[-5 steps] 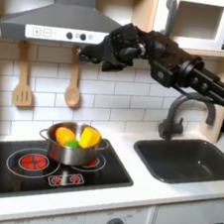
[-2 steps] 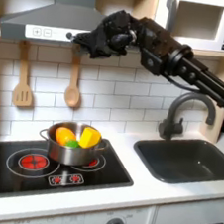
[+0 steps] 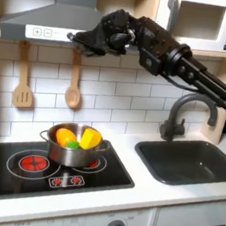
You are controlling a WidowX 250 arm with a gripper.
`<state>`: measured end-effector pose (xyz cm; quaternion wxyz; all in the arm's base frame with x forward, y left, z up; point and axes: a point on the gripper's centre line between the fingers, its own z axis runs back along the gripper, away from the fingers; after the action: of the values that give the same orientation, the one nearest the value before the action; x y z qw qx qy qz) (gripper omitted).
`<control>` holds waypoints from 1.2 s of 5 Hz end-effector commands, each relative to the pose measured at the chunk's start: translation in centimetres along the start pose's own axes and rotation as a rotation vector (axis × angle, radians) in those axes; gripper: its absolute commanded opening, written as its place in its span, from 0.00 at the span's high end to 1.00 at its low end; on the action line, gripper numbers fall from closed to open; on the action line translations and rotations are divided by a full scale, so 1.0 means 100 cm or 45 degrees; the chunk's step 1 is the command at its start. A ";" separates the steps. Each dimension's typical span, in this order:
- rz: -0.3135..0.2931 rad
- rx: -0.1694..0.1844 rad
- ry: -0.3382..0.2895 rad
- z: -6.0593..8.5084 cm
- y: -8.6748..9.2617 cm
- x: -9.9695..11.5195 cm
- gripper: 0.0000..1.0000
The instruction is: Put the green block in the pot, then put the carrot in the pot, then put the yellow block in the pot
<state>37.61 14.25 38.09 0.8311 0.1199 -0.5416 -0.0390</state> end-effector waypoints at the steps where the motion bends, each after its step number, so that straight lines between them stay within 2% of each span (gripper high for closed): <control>1: -0.010 0.007 -0.037 -0.006 0.005 0.016 1.00; 2: 0.001 0.011 -0.044 -0.008 0.008 0.018 1.00; 3: 0.005 -0.005 -0.034 -0.011 0.005 0.014 1.00; 4: 0.003 -0.007 -0.038 -0.009 0.001 0.014 1.00; 6: 0.007 -0.028 -0.024 -0.018 -0.004 0.011 1.00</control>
<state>39.51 14.10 38.12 0.8291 0.1094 -0.5466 -0.0423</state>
